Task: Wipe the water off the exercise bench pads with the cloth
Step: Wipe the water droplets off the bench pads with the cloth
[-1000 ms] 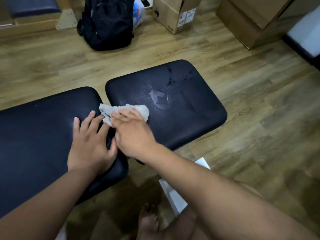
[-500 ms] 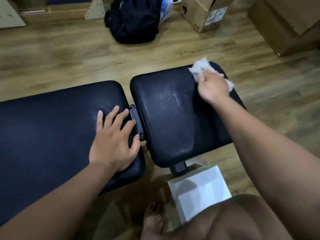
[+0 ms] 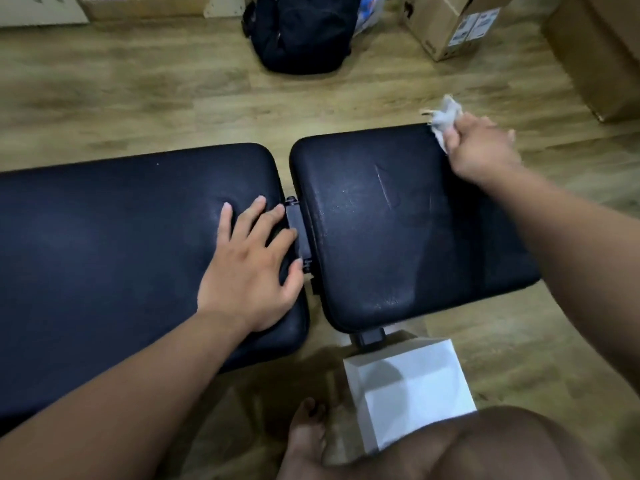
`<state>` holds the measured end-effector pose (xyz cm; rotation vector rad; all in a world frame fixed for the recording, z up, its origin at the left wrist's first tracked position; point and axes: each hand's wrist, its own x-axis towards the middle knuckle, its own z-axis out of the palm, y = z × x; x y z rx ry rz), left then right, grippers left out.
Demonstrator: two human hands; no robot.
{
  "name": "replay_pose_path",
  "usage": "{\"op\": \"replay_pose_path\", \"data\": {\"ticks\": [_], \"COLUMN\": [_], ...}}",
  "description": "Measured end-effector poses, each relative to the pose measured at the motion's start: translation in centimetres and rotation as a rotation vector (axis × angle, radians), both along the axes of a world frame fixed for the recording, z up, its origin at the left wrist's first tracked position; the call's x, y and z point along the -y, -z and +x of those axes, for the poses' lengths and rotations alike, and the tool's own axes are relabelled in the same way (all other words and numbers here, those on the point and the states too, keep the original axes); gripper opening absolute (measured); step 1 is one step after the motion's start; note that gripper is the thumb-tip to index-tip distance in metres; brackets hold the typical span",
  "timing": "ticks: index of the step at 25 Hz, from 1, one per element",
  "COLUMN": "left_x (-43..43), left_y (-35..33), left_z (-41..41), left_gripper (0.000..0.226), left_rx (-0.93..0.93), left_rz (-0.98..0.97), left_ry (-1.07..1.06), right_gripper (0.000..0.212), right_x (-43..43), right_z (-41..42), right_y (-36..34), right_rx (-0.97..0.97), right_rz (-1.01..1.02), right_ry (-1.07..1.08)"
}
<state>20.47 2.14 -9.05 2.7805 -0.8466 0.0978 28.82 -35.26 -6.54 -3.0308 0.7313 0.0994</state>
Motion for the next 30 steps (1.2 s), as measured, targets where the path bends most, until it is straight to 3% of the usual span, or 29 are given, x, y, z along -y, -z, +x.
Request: {"op": "replay_pose_path", "data": {"ticks": [3,5,9,12,17,20,26,30], "left_x": [0.1,0.2,0.1,0.2,0.2,0.3,0.1,0.1], "left_y": [0.0,0.0,-0.1,0.0,0.0,-0.2,-0.2,-0.3], "left_z": [0.0,0.0,0.0,0.0,0.0,0.1,-0.1,-0.1], "left_gripper": [0.048,0.049,0.048,0.042,0.046,0.047,0.045,0.046], "left_rx": [-0.01,-0.023,-0.014,0.001,-0.019,-0.043,-0.027,-0.042], "left_rz": [0.003,0.005,0.004,-0.027,-0.028,-0.016,-0.04,-0.028], "left_ry": [-0.001,0.001,0.002,0.019,-0.007,-0.013,-0.009,-0.012], "right_gripper": [0.058,0.053,0.048,0.046,0.044,0.046,0.047,0.045], "right_x": [-1.5,-5.7,-18.3,-20.5,-17.3,-16.3,-16.5,-18.3], "right_z": [0.6,0.9,-1.4,-8.0,-21.2,-15.5,1.9,-2.7], "right_y": [1.0,0.8,0.7,0.6,0.1,0.5,0.9,0.9], "right_rx": [0.059,0.07,-0.013,-0.013,-0.046,0.032,-0.014,0.067], "right_rz": [0.02,0.036,0.077,0.114,0.195,0.17,0.24,0.243], "right_ry": [0.015,0.001,-0.422,-0.719,-0.76,-0.761,-0.383,-0.443]}}
